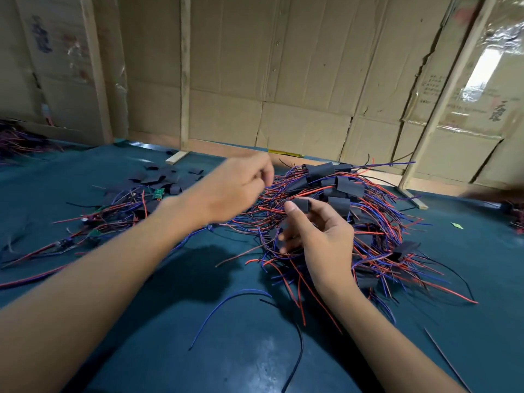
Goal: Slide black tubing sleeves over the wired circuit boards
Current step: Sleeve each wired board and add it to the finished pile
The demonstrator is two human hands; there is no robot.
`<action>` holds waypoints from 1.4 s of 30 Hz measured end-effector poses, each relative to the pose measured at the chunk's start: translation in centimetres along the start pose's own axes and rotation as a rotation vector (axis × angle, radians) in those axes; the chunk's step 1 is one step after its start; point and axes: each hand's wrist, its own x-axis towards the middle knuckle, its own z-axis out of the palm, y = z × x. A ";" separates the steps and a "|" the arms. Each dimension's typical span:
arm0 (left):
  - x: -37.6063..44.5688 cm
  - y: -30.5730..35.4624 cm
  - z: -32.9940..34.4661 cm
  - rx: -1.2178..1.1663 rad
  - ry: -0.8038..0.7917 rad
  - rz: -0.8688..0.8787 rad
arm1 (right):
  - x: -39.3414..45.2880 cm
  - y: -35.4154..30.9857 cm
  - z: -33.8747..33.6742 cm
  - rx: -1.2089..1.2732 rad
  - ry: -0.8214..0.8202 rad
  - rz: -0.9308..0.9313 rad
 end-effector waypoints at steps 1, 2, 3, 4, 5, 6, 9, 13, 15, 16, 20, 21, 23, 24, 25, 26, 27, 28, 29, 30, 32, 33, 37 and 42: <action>-0.4 0.0 1.1 0.055 -0.031 0.001 | 0.0 -0.2 -0.1 0.022 -0.006 0.001; -0.9 -0.3 2.2 0.131 -0.049 0.017 | 0.1 -0.3 -0.3 0.042 -0.014 0.000; -1.6 -0.7 3.1 0.178 -0.054 0.037 | 0.2 -0.5 -0.5 0.058 -0.020 0.000; -2.2 -0.9 3.8 0.182 -0.047 0.055 | 0.3 -0.7 -0.7 0.072 -0.024 0.002; -2.6 -1.0 4.2 0.156 -0.034 0.076 | 0.5 -0.8 -1.0 0.085 -0.024 0.005; -3.0 -1.2 4.4 0.117 -0.025 0.096 | 0.6 -0.9 -1.1 0.101 -0.020 0.012; -3.7 -1.7 4.1 0.009 -0.011 0.105 | 0.8 -0.9 -1.4 0.163 -0.014 0.047; -3.2 -2.2 4.0 -0.365 0.014 -0.035 | 0.7 -1.0 -1.6 0.185 -0.015 0.058; -2.9 -1.9 4.4 -0.471 0.031 -0.088 | 0.7 -1.1 -1.7 0.183 -0.011 0.058; -2.9 -1.8 4.7 -0.499 0.044 -0.091 | 0.7 -1.1 -1.7 0.182 -0.011 0.058; -3.1 -1.3 5.7 -0.600 0.089 -0.098 | 0.8 -1.2 -1.9 0.179 -0.020 0.055; -3.2 -1.2 5.8 -0.605 0.103 -0.103 | 0.8 -1.2 -2.0 0.174 -0.025 0.054; -3.3 -0.8 6.2 -0.565 0.124 -0.088 | 0.8 -1.2 -2.0 0.162 -0.042 0.055; -3.2 -0.6 6.3 -0.548 0.126 -0.083 | 0.8 -1.1 -1.9 0.159 -0.053 0.058; -3.0 -0.5 6.4 -0.563 0.120 -0.093 | 0.8 -1.1 -1.9 0.157 -0.063 0.063; -2.8 -0.4 6.4 -0.614 0.113 -0.116 | 0.8 -1.1 -1.8 0.158 -0.070 0.069; -2.7 -0.3 6.3 -0.670 0.105 -0.132 | 0.8 -1.1 -1.7 0.162 -0.075 0.074; -2.7 -0.2 6.3 -0.711 0.103 -0.134 | 0.8 -1.1 -1.7 0.167 -0.082 0.080; -2.8 -0.2 6.2 -0.712 0.108 -0.126 | 0.8 -1.2 -1.6 0.172 -0.089 0.084; -2.9 -0.2 6.3 -0.684 0.126 -0.112 | 0.8 -1.2 -1.6 0.177 -0.098 0.089; -3.0 -0.1 6.4 -0.633 0.185 -0.090 | 0.8 -1.2 -1.7 0.189 -0.113 0.103; -3.1 0.0 6.4 -0.650 0.214 -0.089 | 0.8 -1.2 -1.7 0.196 -0.119 0.113; -3.1 0.3 6.5 -0.697 0.272 -0.073 | 0.9 -1.2 -1.8 0.206 -0.140 0.131; -3.1 0.6 6.7 -0.664 0.251 -0.065 | 0.9 -1.1 -1.8 0.181 -0.164 0.129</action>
